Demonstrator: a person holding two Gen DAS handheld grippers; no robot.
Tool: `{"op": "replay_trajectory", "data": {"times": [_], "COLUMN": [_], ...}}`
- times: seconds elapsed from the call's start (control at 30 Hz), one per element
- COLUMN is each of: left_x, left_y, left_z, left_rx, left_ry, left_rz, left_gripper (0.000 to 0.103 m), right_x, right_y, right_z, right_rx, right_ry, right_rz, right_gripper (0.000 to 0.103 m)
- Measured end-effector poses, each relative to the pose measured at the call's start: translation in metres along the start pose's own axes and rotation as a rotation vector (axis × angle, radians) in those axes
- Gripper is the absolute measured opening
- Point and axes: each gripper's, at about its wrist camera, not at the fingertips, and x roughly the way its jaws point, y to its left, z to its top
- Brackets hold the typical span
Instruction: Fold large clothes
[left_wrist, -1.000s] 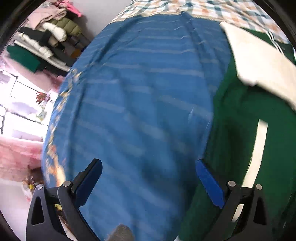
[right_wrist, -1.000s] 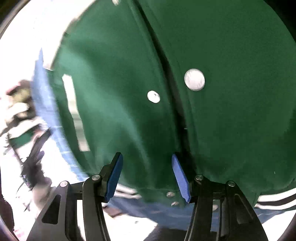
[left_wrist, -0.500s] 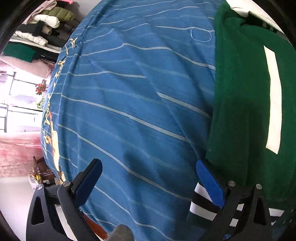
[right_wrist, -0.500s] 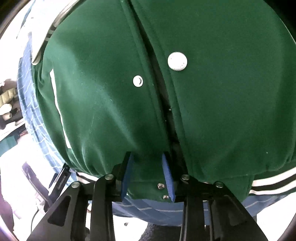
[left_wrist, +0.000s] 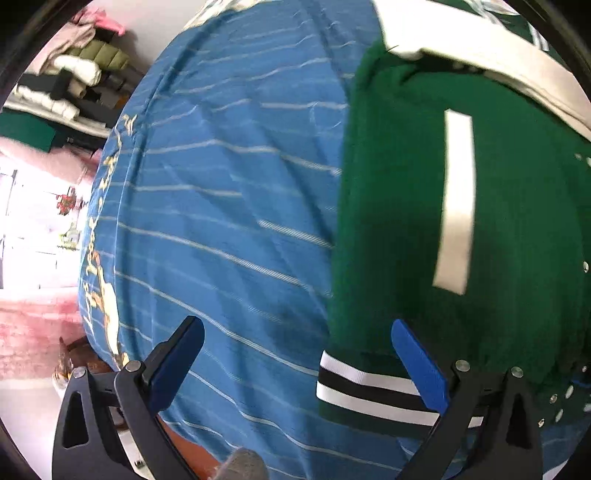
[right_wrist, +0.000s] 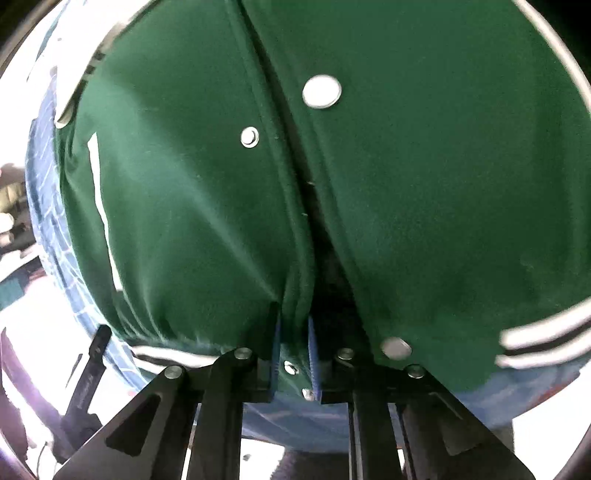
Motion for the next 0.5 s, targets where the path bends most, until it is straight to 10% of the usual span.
{"op": "replay_trajectory", "data": {"times": [0.23, 0.33, 0.5], "left_x": [0.035, 0.050, 0.062], "left_y": [-0.036, -0.042, -0.030], "left_z": [-0.011, -0.009, 0.005], "left_rx": [0.101, 0.100, -0.032], "left_ry": [-0.004, -0.026, 0.001], "left_rz": [0.032, 0.018, -0.044], "left_gripper": [0.103, 0.103, 0.103], "right_x": [0.007, -0.034, -0.111], "right_y": [0.008, 0.001, -0.046], "right_z": [0.014, 0.018, 0.033], "right_rx": [-0.030, -0.074, -0.075], "right_ry": [0.109, 0.033, -0.128], "right_rz": [0.000, 0.043, 0.053], "right_gripper": [0.027, 0.054, 0.059]}}
